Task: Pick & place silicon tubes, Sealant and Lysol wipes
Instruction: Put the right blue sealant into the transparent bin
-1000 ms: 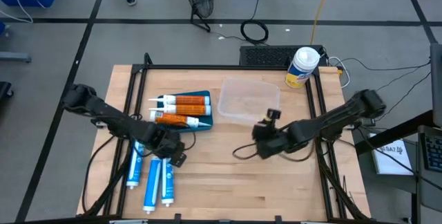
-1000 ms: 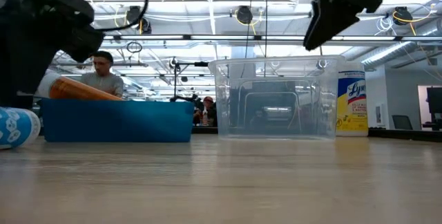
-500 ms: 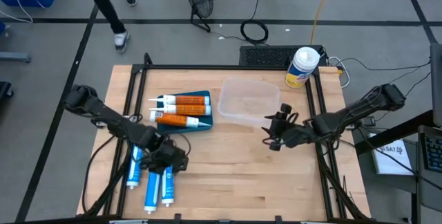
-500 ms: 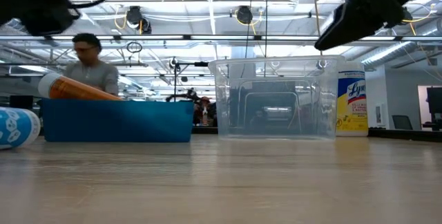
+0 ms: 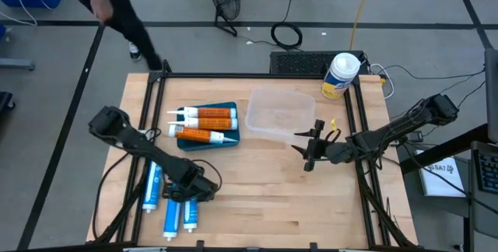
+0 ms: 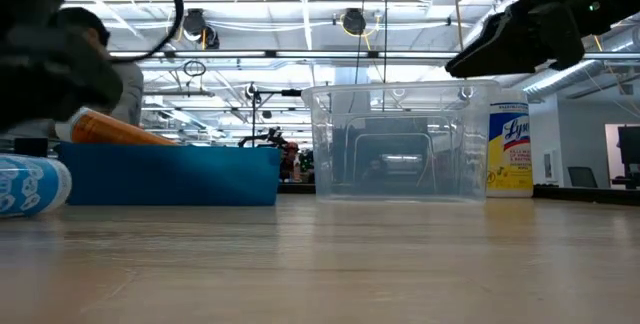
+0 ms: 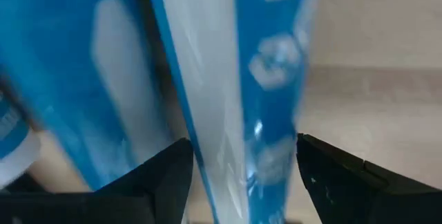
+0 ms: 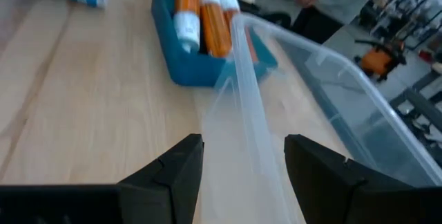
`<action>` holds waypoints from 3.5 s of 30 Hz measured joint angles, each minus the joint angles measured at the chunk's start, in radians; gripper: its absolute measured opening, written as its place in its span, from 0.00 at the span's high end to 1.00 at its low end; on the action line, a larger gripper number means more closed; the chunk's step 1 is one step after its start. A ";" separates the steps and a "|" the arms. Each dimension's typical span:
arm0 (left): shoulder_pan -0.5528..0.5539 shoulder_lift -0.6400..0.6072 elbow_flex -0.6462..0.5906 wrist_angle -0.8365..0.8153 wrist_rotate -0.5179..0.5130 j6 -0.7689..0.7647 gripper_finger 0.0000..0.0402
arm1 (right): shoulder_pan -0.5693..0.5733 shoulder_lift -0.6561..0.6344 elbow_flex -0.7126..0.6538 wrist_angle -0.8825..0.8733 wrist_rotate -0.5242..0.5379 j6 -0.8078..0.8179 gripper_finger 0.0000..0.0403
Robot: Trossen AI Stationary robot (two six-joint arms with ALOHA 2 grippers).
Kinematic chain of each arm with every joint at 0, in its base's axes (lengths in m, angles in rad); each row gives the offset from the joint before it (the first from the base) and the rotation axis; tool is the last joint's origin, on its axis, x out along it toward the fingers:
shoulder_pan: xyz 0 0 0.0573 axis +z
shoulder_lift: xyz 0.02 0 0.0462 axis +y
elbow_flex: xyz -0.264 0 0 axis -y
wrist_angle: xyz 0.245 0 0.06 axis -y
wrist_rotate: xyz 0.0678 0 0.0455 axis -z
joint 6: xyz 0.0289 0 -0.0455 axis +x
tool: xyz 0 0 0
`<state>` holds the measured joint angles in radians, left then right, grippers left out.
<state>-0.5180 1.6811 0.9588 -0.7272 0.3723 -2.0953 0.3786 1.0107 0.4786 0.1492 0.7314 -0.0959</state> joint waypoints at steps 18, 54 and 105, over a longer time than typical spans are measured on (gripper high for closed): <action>0.059 0.139 0.004 0.042 -0.045 0.667 0.37 | 0.000 0.001 -0.137 0.345 0.000 -0.107 0.54; 0.146 0.118 0.230 0.794 -0.539 2.359 0.46 | -0.018 0.032 -0.160 0.528 -0.341 0.047 0.54; 0.325 0.043 0.229 0.992 -0.192 2.393 0.46 | 0.059 0.511 0.146 1.084 -0.550 -0.254 0.26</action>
<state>-0.1929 1.7237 1.1881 0.2649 0.1798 0.2974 0.4379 1.5217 0.6250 1.2331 0.1817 -0.3502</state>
